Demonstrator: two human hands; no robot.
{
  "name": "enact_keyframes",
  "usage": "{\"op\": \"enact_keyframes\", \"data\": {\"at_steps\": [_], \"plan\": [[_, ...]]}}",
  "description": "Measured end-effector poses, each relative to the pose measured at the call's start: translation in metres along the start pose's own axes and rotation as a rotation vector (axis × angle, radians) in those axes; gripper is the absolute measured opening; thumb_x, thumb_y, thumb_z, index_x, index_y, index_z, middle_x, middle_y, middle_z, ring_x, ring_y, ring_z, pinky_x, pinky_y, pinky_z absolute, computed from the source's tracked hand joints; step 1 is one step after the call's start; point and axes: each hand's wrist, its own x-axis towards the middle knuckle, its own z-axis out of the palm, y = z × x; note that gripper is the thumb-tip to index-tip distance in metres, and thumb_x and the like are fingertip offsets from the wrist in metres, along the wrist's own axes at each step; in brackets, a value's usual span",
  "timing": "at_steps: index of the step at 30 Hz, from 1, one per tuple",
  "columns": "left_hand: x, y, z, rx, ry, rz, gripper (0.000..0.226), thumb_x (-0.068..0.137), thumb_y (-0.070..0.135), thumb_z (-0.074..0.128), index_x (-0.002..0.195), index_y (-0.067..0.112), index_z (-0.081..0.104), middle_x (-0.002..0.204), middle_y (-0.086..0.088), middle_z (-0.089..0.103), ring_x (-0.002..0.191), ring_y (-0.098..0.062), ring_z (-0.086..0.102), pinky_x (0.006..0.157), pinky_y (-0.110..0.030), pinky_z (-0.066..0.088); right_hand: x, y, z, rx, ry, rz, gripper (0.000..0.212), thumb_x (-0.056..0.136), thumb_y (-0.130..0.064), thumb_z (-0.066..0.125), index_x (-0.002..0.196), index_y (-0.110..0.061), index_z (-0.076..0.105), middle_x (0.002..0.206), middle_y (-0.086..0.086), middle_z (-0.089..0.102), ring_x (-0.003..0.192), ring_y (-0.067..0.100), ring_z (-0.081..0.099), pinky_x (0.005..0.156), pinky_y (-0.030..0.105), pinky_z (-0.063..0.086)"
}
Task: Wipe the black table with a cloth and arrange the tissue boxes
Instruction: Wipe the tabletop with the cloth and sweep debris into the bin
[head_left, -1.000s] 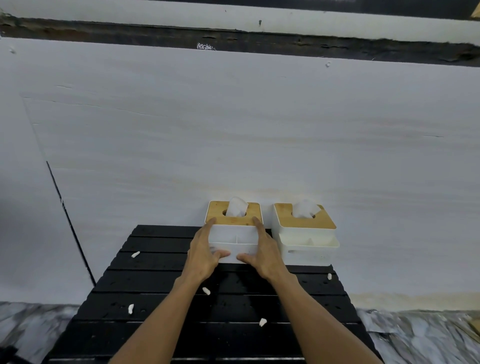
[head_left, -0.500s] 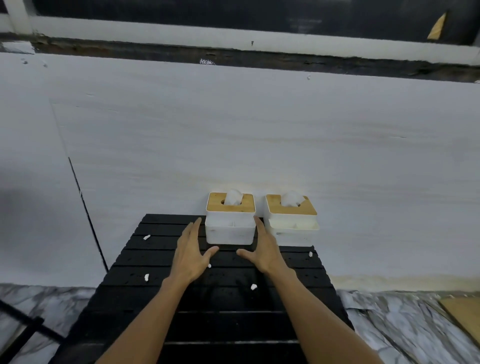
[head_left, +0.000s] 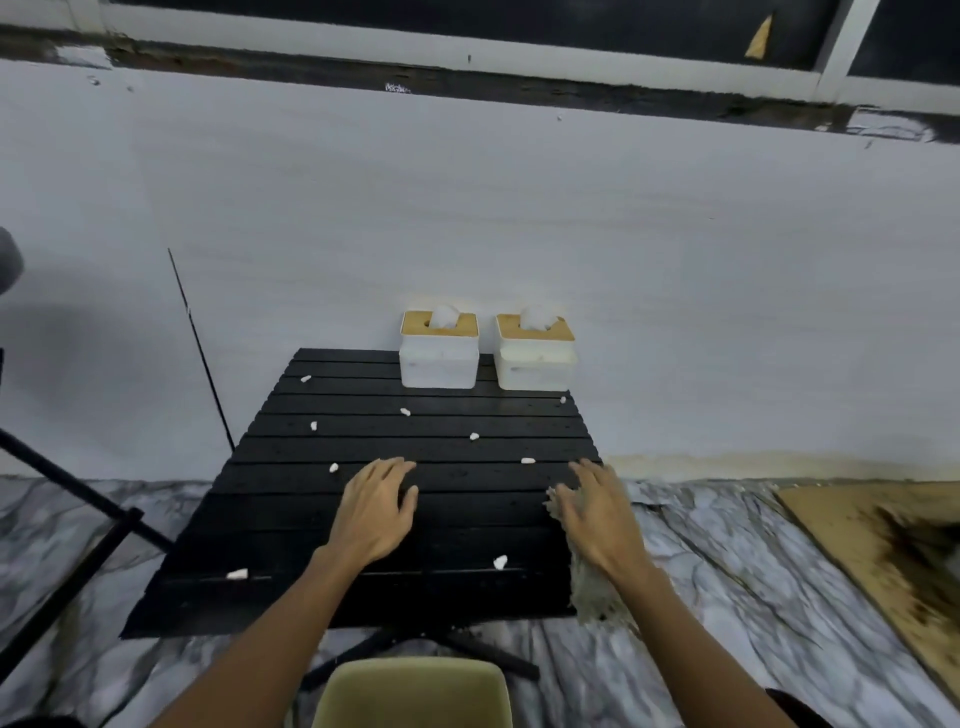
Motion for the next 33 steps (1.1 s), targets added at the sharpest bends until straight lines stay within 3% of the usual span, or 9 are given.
{"op": "enact_keyframes", "data": {"at_steps": [2, 5, 9, 14, 20, 23, 27, 30, 33], "plan": [[-0.015, -0.001, 0.005, 0.034, -0.052, -0.003, 0.044, 0.101, 0.034, 0.042, 0.143, 0.021, 0.043, 0.152, 0.001, 0.039, 0.144, -0.021, 0.026, 0.117, -0.038, 0.020, -0.032, 0.020, 0.007, -0.137, -0.110, 0.033, 0.085, 0.088, -0.081, 0.010, 0.156, -0.032, 0.025, 0.168, 0.001, 0.012, 0.155, 0.031, 0.002, 0.123, 0.049, 0.002], [-0.030, -0.006, 0.012, 0.051, -0.112, -0.022, 0.047, 0.103, 0.038, 0.035, 0.147, 0.023, 0.037, 0.157, 0.003, 0.031, 0.147, -0.020, 0.019, 0.119, -0.038, 0.015, -0.049, 0.029, 0.015, -0.242, -0.207, 0.101, 0.077, 0.090, -0.079, 0.013, 0.158, -0.043, 0.000, 0.168, 0.001, -0.014, 0.154, 0.035, -0.013, 0.123, 0.054, -0.004], [-0.035, -0.014, 0.015, 0.035, -0.143, -0.042, 0.048, 0.103, 0.041, 0.031, 0.149, 0.024, 0.034, 0.159, 0.004, 0.027, 0.149, -0.019, 0.014, 0.121, -0.038, 0.011, -0.025, 0.013, 0.022, -0.257, -0.211, 0.177, 0.070, 0.096, -0.069, 0.012, 0.158, -0.040, -0.006, 0.168, 0.010, -0.013, 0.154, 0.040, -0.008, 0.124, 0.054, 0.001], [-0.017, -0.021, 0.014, 0.029, -0.104, -0.014, 0.047, 0.104, 0.041, 0.029, 0.148, 0.025, 0.035, 0.158, 0.005, 0.028, 0.148, -0.018, 0.015, 0.121, -0.038, 0.007, -0.013, -0.017, 0.041, -0.228, -0.244, 0.046, 0.063, 0.102, -0.054, 0.012, 0.159, -0.035, -0.006, 0.168, 0.008, -0.013, 0.154, 0.036, -0.010, 0.126, 0.048, -0.003], [0.011, -0.027, 0.020, 0.032, -0.102, -0.028, 0.048, 0.103, 0.042, 0.031, 0.147, 0.025, 0.038, 0.157, 0.003, 0.031, 0.148, -0.019, 0.018, 0.120, -0.040, 0.011, -0.055, -0.020, 0.038, -0.193, -0.225, -0.084, 0.082, 0.084, -0.066, -0.025, 0.158, -0.036, -0.007, 0.166, -0.007, -0.016, 0.154, 0.023, -0.016, 0.125, 0.037, -0.007], [0.019, -0.032, 0.025, 0.042, -0.099, -0.035, 0.049, 0.103, 0.044, 0.030, 0.146, 0.023, 0.040, 0.157, 0.001, 0.033, 0.147, -0.021, 0.020, 0.120, -0.041, 0.013, -0.056, -0.005, 0.034, -0.242, -0.162, 0.073, 0.074, 0.090, -0.059, -0.016, 0.158, -0.030, -0.013, 0.166, 0.001, -0.020, 0.153, 0.028, -0.020, 0.125, 0.042, -0.008], [0.026, -0.039, 0.031, 0.050, -0.093, -0.035, 0.051, 0.102, 0.046, 0.029, 0.145, 0.022, 0.041, 0.156, -0.001, 0.033, 0.147, -0.022, 0.020, 0.119, -0.042, 0.015, -0.008, 0.013, 0.035, -0.243, -0.092, 0.331, 0.069, 0.102, -0.053, 0.012, 0.161, -0.019, -0.002, 0.168, 0.015, -0.005, 0.154, 0.041, -0.003, 0.126, 0.050, 0.000], [0.029, -0.041, 0.032, 0.050, -0.086, -0.033, 0.055, 0.100, 0.049, 0.026, 0.145, 0.021, 0.042, 0.155, -0.002, 0.035, 0.146, -0.023, 0.022, 0.119, -0.042, 0.017, 0.044, 0.016, 0.044, -0.229, -0.125, 0.327, 0.067, 0.103, -0.049, 0.017, 0.161, -0.019, 0.001, 0.168, 0.016, -0.002, 0.153, 0.043, -0.002, 0.125, 0.052, 0.003], [0.032, -0.043, 0.034, 0.065, -0.078, -0.023, 0.068, 0.093, 0.055, 0.015, 0.144, 0.021, 0.043, 0.154, -0.002, 0.037, 0.146, -0.023, 0.024, 0.119, -0.042, 0.018, 0.082, 0.002, 0.056, -0.196, -0.156, 0.211, 0.064, 0.104, -0.045, 0.015, 0.160, -0.017, 0.002, 0.168, 0.019, -0.002, 0.154, 0.041, 0.000, 0.125, 0.053, 0.007]]}}
